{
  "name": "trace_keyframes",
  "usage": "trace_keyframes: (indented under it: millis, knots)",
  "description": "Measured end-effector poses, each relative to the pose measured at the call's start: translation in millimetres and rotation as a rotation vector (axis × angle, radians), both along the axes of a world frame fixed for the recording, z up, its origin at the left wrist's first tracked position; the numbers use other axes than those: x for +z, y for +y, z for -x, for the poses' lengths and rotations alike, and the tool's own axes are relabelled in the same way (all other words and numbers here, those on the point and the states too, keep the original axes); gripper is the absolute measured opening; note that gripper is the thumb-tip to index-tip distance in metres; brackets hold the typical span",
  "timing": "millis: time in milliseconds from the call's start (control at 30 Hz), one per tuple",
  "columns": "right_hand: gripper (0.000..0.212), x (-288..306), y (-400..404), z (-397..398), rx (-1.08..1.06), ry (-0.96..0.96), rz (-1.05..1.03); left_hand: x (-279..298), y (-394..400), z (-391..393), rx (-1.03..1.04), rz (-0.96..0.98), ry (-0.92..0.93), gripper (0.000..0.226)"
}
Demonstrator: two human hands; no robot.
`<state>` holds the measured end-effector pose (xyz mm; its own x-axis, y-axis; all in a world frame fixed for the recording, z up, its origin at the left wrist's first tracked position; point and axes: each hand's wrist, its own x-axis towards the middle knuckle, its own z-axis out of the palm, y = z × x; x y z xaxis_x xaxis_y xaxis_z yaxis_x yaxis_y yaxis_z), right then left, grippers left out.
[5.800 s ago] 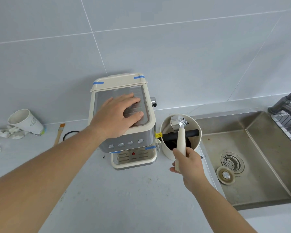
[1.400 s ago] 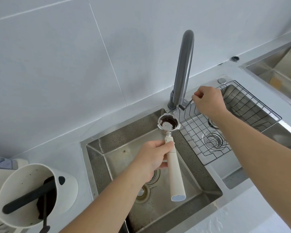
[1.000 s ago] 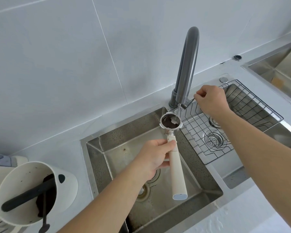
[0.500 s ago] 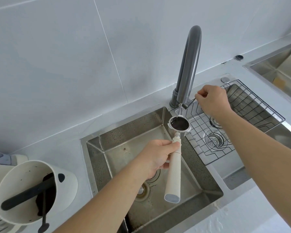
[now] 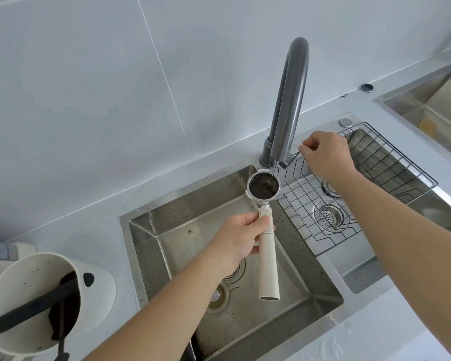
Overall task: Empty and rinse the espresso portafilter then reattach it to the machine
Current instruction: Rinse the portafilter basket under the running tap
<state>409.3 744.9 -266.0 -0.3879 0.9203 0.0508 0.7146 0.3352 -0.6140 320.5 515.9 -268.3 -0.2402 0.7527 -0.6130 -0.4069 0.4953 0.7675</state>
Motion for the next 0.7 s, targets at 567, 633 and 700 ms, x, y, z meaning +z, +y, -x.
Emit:
trace_keyframes:
  millis: [567,633,700]
  knots:
    - [0.014,-0.7,0.6,-0.8,-0.006,0.007,0.0,9.4,7.8,-0.9,-0.058,0.185,-0.023,0.02]
    - [0.014,-0.8,0.2,-0.7,-0.004,0.006,0.004,7.3,3.1,2.3,-0.09,0.204,0.083,0.02]
    - [0.014,-1.0,-0.1,-0.6,0.0,0.008,0.006,6.5,-1.2,5.7,-0.1,0.206,0.178,0.022]
